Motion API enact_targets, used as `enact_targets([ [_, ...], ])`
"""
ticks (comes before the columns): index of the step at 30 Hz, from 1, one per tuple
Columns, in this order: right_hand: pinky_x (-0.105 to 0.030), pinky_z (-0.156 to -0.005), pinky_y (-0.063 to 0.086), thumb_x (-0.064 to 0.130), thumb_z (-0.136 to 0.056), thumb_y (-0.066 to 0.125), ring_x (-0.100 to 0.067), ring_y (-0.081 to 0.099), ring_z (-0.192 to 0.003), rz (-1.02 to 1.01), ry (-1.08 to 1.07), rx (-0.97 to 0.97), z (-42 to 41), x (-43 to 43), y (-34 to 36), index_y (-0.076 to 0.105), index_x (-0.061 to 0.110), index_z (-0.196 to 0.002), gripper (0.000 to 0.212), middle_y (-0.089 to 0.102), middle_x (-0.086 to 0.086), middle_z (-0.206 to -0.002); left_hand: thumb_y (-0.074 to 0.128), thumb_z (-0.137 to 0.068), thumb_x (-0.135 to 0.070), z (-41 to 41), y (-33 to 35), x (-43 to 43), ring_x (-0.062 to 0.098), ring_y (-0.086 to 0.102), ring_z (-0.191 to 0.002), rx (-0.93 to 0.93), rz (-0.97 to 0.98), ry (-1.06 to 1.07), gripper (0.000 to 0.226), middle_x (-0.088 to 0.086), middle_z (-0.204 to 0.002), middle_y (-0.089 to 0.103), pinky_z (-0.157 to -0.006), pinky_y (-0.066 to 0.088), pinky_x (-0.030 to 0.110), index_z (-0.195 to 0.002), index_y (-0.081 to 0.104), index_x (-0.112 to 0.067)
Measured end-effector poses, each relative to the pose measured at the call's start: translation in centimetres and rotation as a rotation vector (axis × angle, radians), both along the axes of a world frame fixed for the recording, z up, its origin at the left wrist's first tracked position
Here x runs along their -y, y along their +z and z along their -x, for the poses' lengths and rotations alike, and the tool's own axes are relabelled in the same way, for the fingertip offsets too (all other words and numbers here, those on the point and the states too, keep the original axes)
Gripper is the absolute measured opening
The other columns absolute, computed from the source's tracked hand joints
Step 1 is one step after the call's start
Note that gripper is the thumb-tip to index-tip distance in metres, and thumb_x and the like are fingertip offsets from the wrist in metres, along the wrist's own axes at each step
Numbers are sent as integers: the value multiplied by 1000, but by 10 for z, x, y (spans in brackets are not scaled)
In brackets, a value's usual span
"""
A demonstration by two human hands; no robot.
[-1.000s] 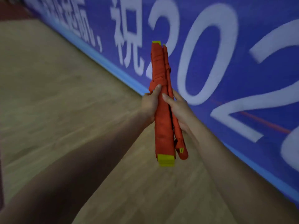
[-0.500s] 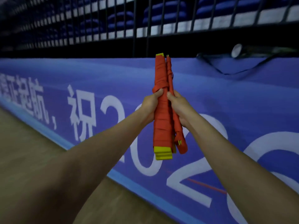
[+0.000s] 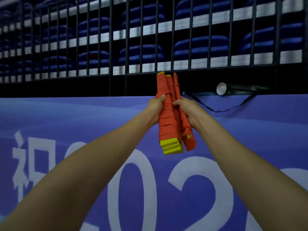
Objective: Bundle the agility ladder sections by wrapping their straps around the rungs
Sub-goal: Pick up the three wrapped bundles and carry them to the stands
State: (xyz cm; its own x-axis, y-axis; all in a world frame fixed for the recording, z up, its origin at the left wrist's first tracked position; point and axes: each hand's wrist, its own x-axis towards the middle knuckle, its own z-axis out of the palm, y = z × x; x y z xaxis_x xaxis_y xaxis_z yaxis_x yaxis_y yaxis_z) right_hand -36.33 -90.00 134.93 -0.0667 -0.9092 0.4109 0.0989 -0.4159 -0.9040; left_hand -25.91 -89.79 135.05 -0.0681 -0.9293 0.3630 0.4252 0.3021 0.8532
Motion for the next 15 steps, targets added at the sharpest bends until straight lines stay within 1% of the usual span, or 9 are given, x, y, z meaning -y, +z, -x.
enact_targets([
  [1,-22,-38,49,-7,-88,39,-14,56,-37,-8,0,4,-3,8,4,58,10,-88,25,60,-9,-53,42,-102,-15,-4,5,10,19,61,-48,11,3,-6,23,11,-66,62,-68,52,42,-114,54,1],
  [2,-22,-37,48,-9,-88,37,-15,57,-35,-12,8,9,-7,20,8,57,10,-86,27,60,-7,-48,42,-102,-15,-8,12,23,19,59,-52,22,9,-5,28,12,-72,60,-72,49,42,-120,53,3],
  [4,-22,-36,48,-12,-87,35,-16,58,-36,-15,20,27,-12,45,14,57,9,-86,30,61,-6,-46,43,-102,-14,-15,22,53,19,57,-55,29,12,6,34,12,-75,58,-75,48,42,-126,51,9],
  [7,-23,-35,48,-12,-88,35,-16,59,-36,-22,13,61,-16,83,19,57,8,-90,29,62,-7,-45,46,-101,-13,-23,30,94,22,56,-62,49,4,8,35,12,-77,58,-76,47,43,-127,50,10],
  [9,-24,-34,48,-9,-91,36,-16,60,-36,-52,9,70,-19,107,21,56,5,-89,24,62,-7,-45,49,-99,-11,-28,38,120,21,56,-62,74,7,15,29,12,-76,57,-75,48,42,-121,54,8],
  [11,-26,-33,48,-6,-93,36,-18,60,-36,-94,31,91,-21,132,23,55,2,-84,23,62,-9,-45,48,-100,-10,-31,45,143,21,55,-61,106,7,-2,16,12,-76,57,-80,49,43,-106,58,1],
  [12,-27,-33,49,-5,-94,36,-19,61,-37,-104,41,106,-22,145,25,55,2,-83,22,63,-10,-46,47,-100,-11,-33,48,155,22,56,-62,131,-5,-16,14,12,-77,57,-81,49,44,-98,57,-1],
  [15,-27,-39,52,-5,-94,36,-20,62,-39,-91,53,117,-21,182,30,54,1,-85,21,64,-13,-52,44,-101,-13,-35,54,195,23,56,-64,197,-36,-34,22,13,-79,57,-77,46,41,-85,53,-2],
])
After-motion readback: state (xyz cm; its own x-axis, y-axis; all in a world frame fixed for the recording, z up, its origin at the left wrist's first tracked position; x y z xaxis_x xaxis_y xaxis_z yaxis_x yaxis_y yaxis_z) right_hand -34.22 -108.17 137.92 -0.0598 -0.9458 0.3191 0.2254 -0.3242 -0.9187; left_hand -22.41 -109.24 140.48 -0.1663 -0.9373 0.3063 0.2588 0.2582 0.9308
